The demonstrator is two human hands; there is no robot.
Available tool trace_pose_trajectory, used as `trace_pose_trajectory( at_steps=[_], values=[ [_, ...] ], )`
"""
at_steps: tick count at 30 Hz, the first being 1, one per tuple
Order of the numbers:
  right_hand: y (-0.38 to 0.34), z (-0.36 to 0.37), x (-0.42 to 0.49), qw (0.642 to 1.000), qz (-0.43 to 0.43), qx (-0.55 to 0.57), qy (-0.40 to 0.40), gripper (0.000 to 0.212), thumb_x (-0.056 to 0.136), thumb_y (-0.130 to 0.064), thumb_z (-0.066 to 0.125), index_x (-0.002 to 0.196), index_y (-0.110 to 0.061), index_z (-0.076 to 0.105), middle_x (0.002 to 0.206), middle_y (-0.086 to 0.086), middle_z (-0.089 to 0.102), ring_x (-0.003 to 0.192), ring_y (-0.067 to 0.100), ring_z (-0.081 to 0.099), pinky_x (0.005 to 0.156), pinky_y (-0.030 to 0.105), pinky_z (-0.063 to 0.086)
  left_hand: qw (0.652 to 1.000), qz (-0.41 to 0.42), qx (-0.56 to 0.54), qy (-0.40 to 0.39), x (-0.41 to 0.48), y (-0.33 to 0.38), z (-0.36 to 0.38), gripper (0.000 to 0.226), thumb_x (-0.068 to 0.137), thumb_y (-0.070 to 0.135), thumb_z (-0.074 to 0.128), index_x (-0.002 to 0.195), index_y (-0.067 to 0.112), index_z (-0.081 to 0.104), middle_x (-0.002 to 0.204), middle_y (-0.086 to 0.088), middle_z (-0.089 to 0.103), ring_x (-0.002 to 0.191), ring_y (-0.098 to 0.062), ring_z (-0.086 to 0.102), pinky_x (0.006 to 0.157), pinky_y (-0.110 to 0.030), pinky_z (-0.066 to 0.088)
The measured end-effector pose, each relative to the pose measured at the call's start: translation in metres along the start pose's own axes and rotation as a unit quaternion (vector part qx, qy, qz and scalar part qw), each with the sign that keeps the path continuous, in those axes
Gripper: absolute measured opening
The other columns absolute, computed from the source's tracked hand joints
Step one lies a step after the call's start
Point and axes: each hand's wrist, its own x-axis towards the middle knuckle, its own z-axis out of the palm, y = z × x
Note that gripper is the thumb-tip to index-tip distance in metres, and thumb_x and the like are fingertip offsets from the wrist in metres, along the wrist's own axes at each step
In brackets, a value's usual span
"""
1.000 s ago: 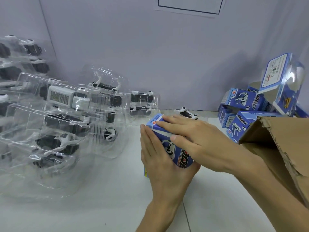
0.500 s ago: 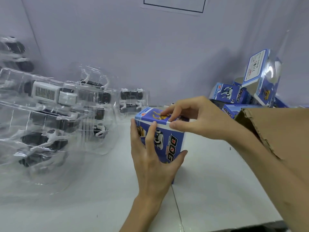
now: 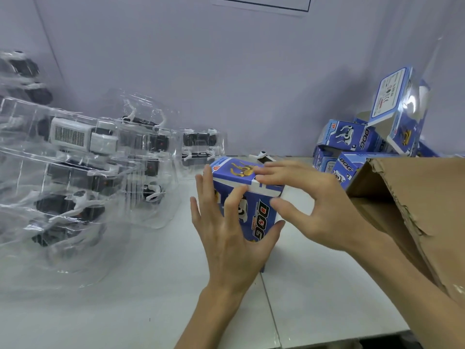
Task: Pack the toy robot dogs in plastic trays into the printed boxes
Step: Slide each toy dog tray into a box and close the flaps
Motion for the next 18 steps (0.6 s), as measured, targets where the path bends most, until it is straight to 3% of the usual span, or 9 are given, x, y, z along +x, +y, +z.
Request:
trace_pose_trajectory(
  at_steps=[3, 7, 10, 14, 18],
  values=[
    [0.001, -0.001, -0.008, 0.999, 0.016, 0.007, -0.031, 0.054, 0.086, -0.01, 0.064, 0.133, -0.034, 0.054, 0.137, -0.029, 0.052, 0.135, -0.004, 0.043, 0.104, 0.011, 0.04, 0.999, 0.034, -0.002, -0.008, 0.009, -0.001, 0.0, 0.055, 0.077, 0.046, 0.073, 0.12, 0.022, 0.047, 0.159, -0.018, 0.031, 0.151, -0.035, 0.023, 0.109, -0.064, 0.028],
    [0.0, -0.003, -0.005, 0.997, 0.043, 0.048, -0.042, 0.047, 0.091, -0.016, 0.058, 0.132, -0.04, 0.053, 0.134, -0.031, 0.053, 0.133, -0.008, 0.042, 0.096, 0.007, 0.043, 0.997, 0.06, -0.004, -0.047, 0.015, 0.0, 0.0, 0.05, 0.08, 0.043, 0.07, 0.119, 0.023, 0.046, 0.155, -0.01, 0.04, 0.151, -0.029, 0.025, 0.118, -0.06, 0.02],
    [-0.002, -0.003, 0.001, 0.998, 0.038, 0.037, -0.014, 0.035, 0.096, -0.016, 0.062, 0.126, -0.034, 0.061, 0.128, -0.027, 0.058, 0.126, -0.016, 0.047, 0.097, 0.005, 0.041, 0.996, 0.064, -0.025, -0.052, 0.016, 0.002, 0.001, 0.048, 0.081, 0.038, 0.071, 0.118, 0.019, 0.047, 0.15, -0.008, 0.046, 0.149, -0.027, 0.031, 0.122, -0.055, 0.018],
    [-0.003, 0.0, 0.003, 0.998, 0.049, 0.026, 0.036, 0.031, 0.093, -0.007, 0.068, 0.118, -0.023, 0.072, 0.117, -0.022, 0.067, 0.116, -0.013, 0.057, 0.091, 0.006, 0.044, 0.997, 0.062, -0.027, -0.05, 0.016, 0.004, 0.001, 0.044, 0.081, 0.033, 0.07, 0.117, 0.013, 0.053, 0.144, -0.007, 0.052, 0.146, -0.028, 0.035, 0.122, -0.055, 0.017],
    [-0.001, 0.001, -0.002, 0.999, 0.032, 0.015, 0.026, 0.032, 0.092, -0.011, 0.069, 0.122, -0.022, 0.069, 0.123, -0.019, 0.066, 0.121, -0.008, 0.056, 0.096, 0.012, 0.046, 0.996, 0.065, -0.018, -0.054, 0.017, 0.003, -0.003, 0.043, 0.08, 0.033, 0.072, 0.114, 0.009, 0.06, 0.139, -0.003, 0.057, 0.142, -0.025, 0.042, 0.119, -0.057, 0.02]
  ],
)
